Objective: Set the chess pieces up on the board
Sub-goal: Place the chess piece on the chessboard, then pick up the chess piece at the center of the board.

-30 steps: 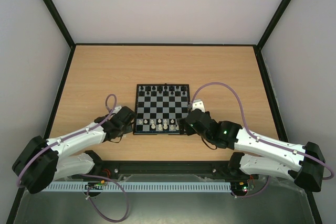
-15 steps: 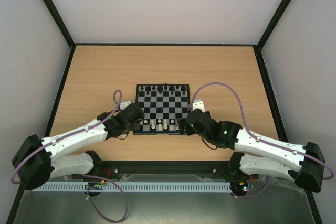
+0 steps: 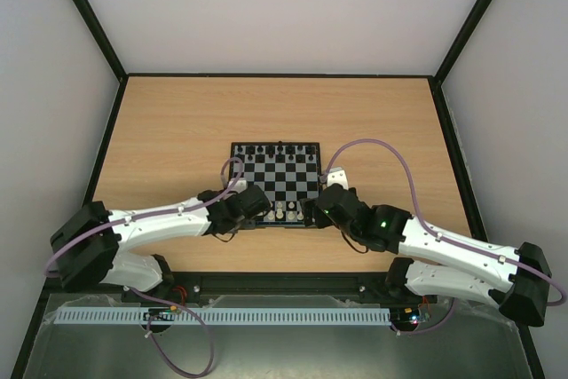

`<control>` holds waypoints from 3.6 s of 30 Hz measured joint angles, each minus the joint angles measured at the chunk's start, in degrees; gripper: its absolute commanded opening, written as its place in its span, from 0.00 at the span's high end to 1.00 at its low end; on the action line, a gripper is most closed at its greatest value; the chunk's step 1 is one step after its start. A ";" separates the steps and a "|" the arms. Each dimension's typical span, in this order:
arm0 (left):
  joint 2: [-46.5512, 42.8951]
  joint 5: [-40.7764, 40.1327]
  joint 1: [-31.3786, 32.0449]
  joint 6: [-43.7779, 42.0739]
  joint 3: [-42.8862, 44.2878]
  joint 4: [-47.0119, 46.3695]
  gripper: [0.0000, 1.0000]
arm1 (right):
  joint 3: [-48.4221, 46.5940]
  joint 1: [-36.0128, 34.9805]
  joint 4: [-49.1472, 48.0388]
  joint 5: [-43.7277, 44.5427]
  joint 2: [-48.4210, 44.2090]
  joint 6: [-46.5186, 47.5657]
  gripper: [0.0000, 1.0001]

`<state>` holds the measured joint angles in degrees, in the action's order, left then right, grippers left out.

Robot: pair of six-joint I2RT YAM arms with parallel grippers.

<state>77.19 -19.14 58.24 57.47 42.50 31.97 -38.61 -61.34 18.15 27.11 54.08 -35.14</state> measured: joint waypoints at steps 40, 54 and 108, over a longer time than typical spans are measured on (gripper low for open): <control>5.31 -0.76 -0.02 -1.11 2.89 -2.95 0.85 | 0.00 0.26 -0.02 0.02 -0.20 0.00 0.02; -2.84 -2.78 -0.02 0.70 2.14 0.61 0.41 | 0.02 0.28 -0.02 0.02 -0.20 0.00 0.01; -15.32 -2.89 -7.02 4.87 -14.51 1.75 0.97 | 0.57 0.52 0.07 -0.72 0.00 -0.26 0.01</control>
<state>61.87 -22.02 51.22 62.35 27.99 33.71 -38.04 -60.82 18.22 26.39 54.08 -35.40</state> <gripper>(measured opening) 0.113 0.986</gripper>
